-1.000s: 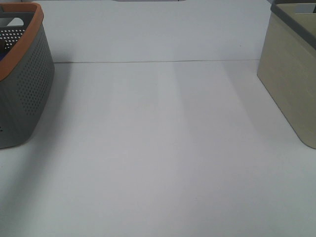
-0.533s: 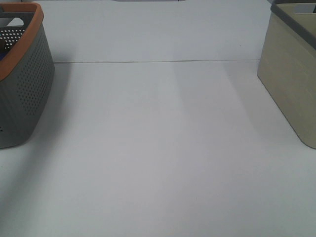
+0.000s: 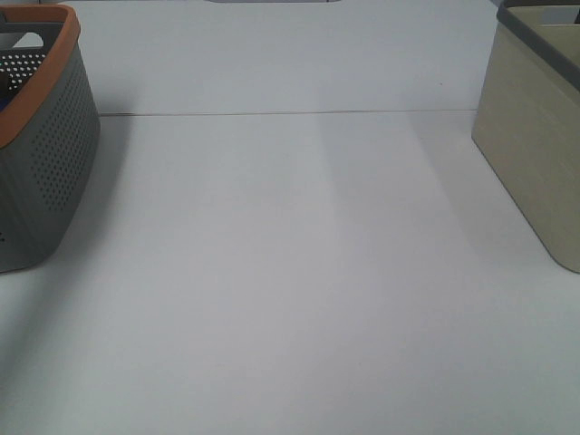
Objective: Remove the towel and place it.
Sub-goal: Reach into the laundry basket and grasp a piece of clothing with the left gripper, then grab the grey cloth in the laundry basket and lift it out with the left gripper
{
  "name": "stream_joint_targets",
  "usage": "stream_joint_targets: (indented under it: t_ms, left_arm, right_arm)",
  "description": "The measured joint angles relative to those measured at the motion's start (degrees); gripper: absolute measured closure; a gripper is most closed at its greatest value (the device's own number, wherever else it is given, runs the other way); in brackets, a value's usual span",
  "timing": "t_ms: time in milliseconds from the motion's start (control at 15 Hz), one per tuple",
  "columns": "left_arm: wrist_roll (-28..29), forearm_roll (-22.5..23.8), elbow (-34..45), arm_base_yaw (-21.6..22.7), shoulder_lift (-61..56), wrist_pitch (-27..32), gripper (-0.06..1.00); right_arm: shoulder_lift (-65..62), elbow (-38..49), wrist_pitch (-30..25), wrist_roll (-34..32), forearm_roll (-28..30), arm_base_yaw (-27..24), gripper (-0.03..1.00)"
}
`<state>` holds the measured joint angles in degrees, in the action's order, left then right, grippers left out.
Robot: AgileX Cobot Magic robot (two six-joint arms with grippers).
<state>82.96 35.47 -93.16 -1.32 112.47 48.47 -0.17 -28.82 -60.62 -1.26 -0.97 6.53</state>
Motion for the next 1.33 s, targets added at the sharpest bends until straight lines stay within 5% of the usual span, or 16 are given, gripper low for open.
stream_joint_targets:
  t_ms: [800,1000,1200,1333]
  left_arm:
    - [-1.2,-3.7,-0.2,2.1,6.0,-7.7,0.18]
    - [-1.2,-3.5,-0.2,2.1,6.0,-7.7,0.41]
    - [-2.4,-3.6,-0.2,2.1,6.0,-7.7,0.83]
    - [-4.3,-3.7,-0.2,2.1,6.0,-8.7,0.94]
  right_arm:
    - [0.0,0.0,0.0,0.0,0.1,0.0,0.33]
    - [0.0,0.0,0.0,0.0,0.1,0.0,0.33]
    - [0.0,0.0,0.0,0.0,0.1,0.0,0.33]
    - [0.0,0.0,0.0,0.0,0.1,0.0,0.33]
